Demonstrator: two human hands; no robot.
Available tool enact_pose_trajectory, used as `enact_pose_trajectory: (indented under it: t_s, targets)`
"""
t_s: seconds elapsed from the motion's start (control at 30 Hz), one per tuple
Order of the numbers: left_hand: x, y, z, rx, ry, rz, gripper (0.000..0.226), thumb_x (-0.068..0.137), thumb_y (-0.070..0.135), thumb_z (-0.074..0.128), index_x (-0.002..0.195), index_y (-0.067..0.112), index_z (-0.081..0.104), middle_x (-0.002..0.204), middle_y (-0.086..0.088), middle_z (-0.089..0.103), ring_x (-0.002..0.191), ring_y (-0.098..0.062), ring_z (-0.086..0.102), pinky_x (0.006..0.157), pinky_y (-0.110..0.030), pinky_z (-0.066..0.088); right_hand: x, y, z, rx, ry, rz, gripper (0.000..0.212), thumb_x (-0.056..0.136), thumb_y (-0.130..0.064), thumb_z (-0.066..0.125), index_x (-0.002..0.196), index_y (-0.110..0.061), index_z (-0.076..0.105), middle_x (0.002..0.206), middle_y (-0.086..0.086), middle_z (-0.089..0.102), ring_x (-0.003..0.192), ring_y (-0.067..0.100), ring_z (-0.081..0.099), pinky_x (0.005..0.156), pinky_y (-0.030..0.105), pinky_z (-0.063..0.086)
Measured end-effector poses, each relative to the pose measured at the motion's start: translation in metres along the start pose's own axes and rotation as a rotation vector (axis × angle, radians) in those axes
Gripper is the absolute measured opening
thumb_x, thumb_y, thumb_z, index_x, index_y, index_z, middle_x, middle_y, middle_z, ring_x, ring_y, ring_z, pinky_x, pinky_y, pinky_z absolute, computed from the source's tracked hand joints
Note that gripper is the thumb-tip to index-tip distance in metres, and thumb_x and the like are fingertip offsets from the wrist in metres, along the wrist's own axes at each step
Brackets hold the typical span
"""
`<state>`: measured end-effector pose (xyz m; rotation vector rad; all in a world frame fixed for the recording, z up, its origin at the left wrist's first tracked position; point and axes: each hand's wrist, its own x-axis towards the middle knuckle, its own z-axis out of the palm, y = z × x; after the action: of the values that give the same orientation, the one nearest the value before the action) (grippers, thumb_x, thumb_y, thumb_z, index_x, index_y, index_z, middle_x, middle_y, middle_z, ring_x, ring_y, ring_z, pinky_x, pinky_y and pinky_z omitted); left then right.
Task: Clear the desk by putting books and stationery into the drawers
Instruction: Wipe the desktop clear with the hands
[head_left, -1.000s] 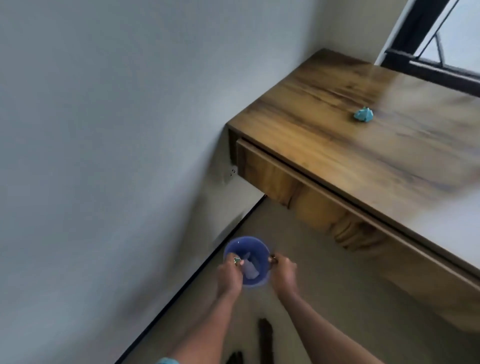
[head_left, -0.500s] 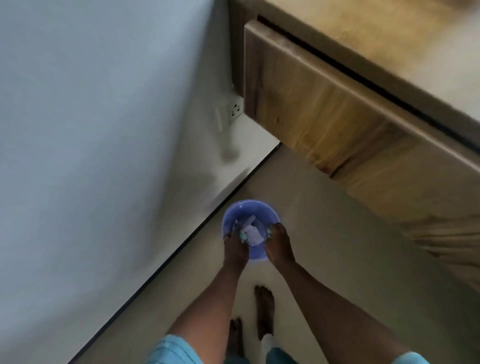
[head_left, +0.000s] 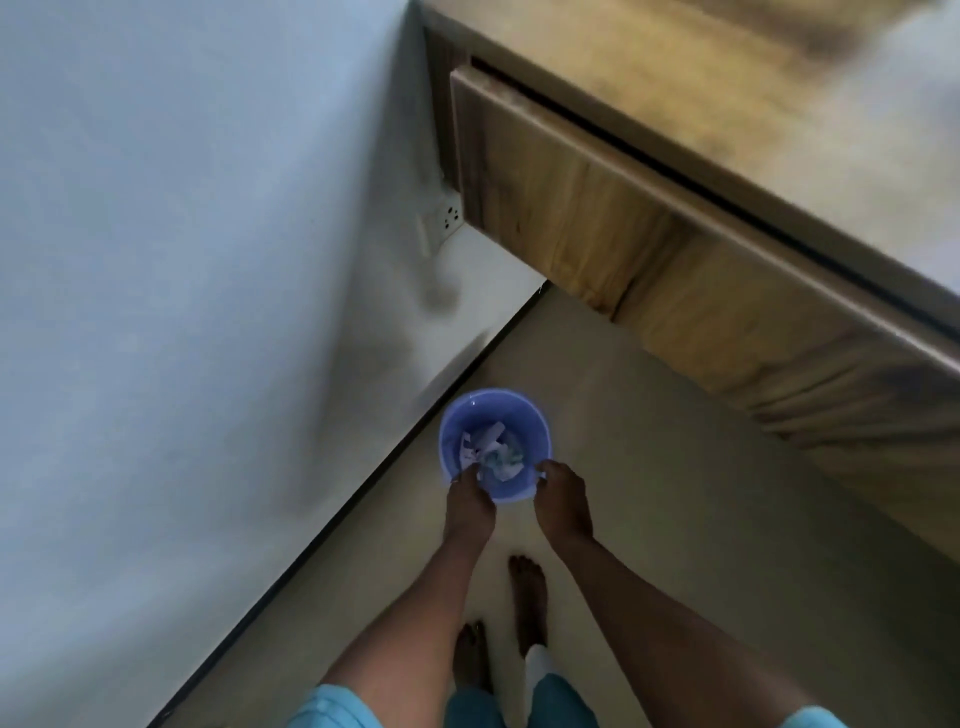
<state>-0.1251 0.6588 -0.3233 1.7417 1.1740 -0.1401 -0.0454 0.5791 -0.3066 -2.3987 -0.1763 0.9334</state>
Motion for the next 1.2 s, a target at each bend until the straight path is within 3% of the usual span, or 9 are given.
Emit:
enact_pose_trajectory:
  t_s: [0.13,0.2,0.37,0.43,0.53,0.77,0.83,0.97,1.2]
  targets:
    - [-0.048,0.044,-0.014,0.003,-0.04,-0.001,0.038,0.097,0.001,0.038,0.133,0.002,0.049,0.135,-0.016,0.052,0.125,-0.029,0.05,0.092,-0.023,0.039,-0.045,-0.005,-0.028,-0.072,0.057,-0.115,0.024,0.094,-0.006,0.039,0.09,-0.011,0.062,0.107,0.012,0.064,0.096,0.024,0.06,0.07,0.025,0.037]
    - [-0.074,0.067,-0.02,0.043,-0.064,0.041,0.034,0.096,0.005,0.042,0.129,0.002,0.052,0.13,-0.016,0.054,0.122,-0.03,0.051,0.096,-0.028,0.041,-0.064,-0.011,-0.047,-0.133,0.109,-0.162,0.023,0.093,-0.007,0.041,0.097,-0.006,0.063,0.106,0.011,0.064,0.094,0.025,0.061,0.068,0.024,0.034]
    - [-0.117,0.101,-0.028,0.201,-0.012,0.273,0.026,0.078,0.036,0.051,0.06,0.019,0.06,0.065,-0.002,0.058,0.068,-0.022,0.056,0.083,-0.048,0.05,-0.125,-0.031,-0.118,-0.165,0.303,-0.243,0.018,0.093,-0.012,0.043,0.092,-0.005,0.06,0.098,0.012,0.062,0.078,0.024,0.049,0.065,0.026,0.028]
    - [-0.141,0.138,-0.032,0.239,-0.077,0.377,0.026,0.075,0.039,0.055,0.076,0.018,0.071,0.083,-0.004,0.067,0.09,-0.027,0.064,0.088,-0.036,0.046,-0.146,-0.031,-0.15,-0.136,0.432,-0.28,0.017,0.092,-0.014,0.045,0.088,-0.004,0.058,0.099,0.013,0.061,0.089,0.032,0.056,0.066,0.033,0.035]
    - [-0.179,0.206,-0.034,0.301,-0.067,0.599,0.033,0.097,0.012,0.039,0.118,0.013,0.064,0.117,-0.003,0.065,0.112,-0.016,0.059,0.094,-0.02,0.043,-0.167,-0.029,-0.197,-0.083,0.563,-0.321,0.016,0.091,-0.015,0.05,0.087,-0.004,0.061,0.1,0.014,0.063,0.096,0.035,0.059,0.074,0.038,0.046]
    - [-0.235,0.324,0.006,0.429,-0.071,0.945,0.033,0.089,0.01,0.04,0.11,0.007,0.067,0.112,-0.012,0.068,0.107,-0.026,0.062,0.094,-0.03,0.046,-0.19,-0.006,-0.315,-0.161,0.824,-0.256,0.007,0.072,-0.006,0.072,0.077,-0.007,0.067,0.083,0.012,0.067,0.067,0.034,0.067,0.05,0.032,0.052]
    - [-0.244,0.352,0.024,0.455,-0.056,0.992,0.03,0.093,0.009,0.042,0.113,0.008,0.065,0.114,-0.01,0.067,0.109,-0.022,0.061,0.096,-0.028,0.046,-0.186,0.01,-0.356,-0.214,0.878,-0.199,0.014,0.067,0.0,0.076,0.079,-0.005,0.07,0.087,0.015,0.067,0.073,0.034,0.067,0.057,0.033,0.056]
    - [-0.246,0.393,0.062,0.475,-0.017,1.052,0.03,0.095,0.011,0.044,0.119,0.013,0.063,0.119,-0.005,0.066,0.113,-0.015,0.06,0.099,-0.023,0.046,-0.176,0.038,-0.429,-0.191,0.934,-0.012,0.028,0.089,-0.004,0.052,0.115,-0.005,0.062,0.129,0.02,0.051,0.116,0.037,0.05,0.095,0.041,0.047]
    - [-0.228,0.442,0.097,0.534,0.017,1.063,0.032,0.095,0.012,0.041,0.12,0.014,0.061,0.12,-0.005,0.063,0.114,-0.016,0.057,0.098,-0.021,0.041,-0.133,0.069,-0.499,-0.167,0.796,0.183,0.044,0.092,-0.003,0.037,0.13,-0.022,0.049,0.129,0.016,0.038,0.117,0.034,0.043,0.094,0.034,0.044]
